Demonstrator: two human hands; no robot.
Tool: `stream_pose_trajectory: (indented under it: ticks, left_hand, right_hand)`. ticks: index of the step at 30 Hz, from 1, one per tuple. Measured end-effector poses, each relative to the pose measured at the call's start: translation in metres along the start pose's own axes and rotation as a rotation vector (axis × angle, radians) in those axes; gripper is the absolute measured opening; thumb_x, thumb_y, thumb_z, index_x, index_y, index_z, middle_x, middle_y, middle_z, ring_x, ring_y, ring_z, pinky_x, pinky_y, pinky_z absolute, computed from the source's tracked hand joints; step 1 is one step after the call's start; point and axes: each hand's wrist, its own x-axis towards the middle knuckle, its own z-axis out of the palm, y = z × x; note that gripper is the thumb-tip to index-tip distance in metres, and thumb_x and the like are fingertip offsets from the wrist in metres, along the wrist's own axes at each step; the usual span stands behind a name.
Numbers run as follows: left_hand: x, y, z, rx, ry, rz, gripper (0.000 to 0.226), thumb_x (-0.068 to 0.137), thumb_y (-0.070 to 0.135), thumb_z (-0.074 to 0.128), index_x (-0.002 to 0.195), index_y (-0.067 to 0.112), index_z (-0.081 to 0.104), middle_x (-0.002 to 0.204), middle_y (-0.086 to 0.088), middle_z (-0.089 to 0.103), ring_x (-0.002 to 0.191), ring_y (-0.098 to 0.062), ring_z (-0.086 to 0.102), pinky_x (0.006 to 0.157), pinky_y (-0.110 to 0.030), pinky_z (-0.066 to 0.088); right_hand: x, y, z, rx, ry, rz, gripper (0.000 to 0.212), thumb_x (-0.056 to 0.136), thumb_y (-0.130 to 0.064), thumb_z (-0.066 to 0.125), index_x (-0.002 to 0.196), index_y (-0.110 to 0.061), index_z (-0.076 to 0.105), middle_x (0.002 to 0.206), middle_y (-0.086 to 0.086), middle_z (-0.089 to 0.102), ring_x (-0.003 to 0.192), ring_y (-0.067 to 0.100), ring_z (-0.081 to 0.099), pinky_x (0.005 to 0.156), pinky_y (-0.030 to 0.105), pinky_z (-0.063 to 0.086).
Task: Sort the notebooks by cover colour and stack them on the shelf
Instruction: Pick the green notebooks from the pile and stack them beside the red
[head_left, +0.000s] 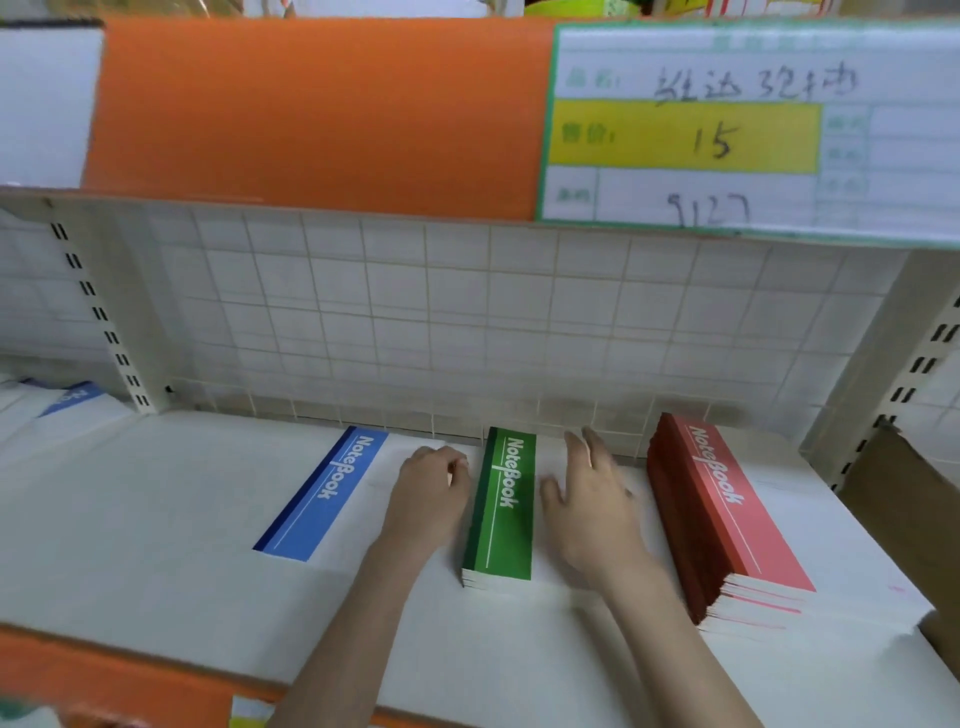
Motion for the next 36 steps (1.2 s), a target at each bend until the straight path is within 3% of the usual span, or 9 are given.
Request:
stream_pose_trajectory:
  ticks: [2,8,21,36]
  left_hand:
    - [-0.003,-0.005,-0.013,0.073,-0.017,0.033,0.029,0.098,0.023,0.043,0.117,0.014,0.063,0.11,-0.006,0.057,0.104,-0.018,0.052,0.087,-0.029,0.045]
    - [-0.03,-0.04,-0.065,0.173,-0.017,0.029,0.033,0.098,0.026,0.045,0.127,0.02,0.057,0.128,-0.001,0.053,0.123,-0.015,0.043,0.097,-0.029,0.042]
    - [-0.07,-0.18,-0.23,0.384,0.049,-0.101,0.034,0.097,0.026,0.045,0.128,0.02,0.056,0.128,-0.002,0.053,0.12,-0.018,0.046,0.1,-0.036,0.042]
    - [-0.128,-0.316,-0.378,0.393,0.188,-0.295,0.032,0.097,0.024,0.045,0.126,0.018,0.057,0.122,-0.004,0.056,0.111,-0.02,0.054,0.093,-0.033,0.046]
  right_hand:
    - [0.001,-0.017,0.004,-0.006,-0.018,-0.069,0.051,0.097,-0.032,0.041,0.144,-0.016,0.029,0.157,-0.001,0.012,0.143,0.018,0.017,0.109,0.043,0.031]
    - [-0.009,-0.078,0.043,0.033,-0.186,-0.248,0.047,0.096,-0.028,0.045,0.14,-0.012,0.035,0.156,0.002,0.017,0.136,0.02,0.034,0.103,0.032,0.037]
    - [-0.051,-0.26,0.15,0.098,-0.381,-0.433,0.053,0.097,-0.034,0.042,0.146,-0.019,0.028,0.159,-0.003,0.008,0.143,0.013,0.021,0.112,0.035,0.029]
    - [-0.098,-0.444,0.243,0.151,-0.48,-0.644,0.049,0.096,-0.029,0.044,0.143,-0.019,0.035,0.156,-0.004,0.017,0.139,0.016,0.029,0.111,0.034,0.029]
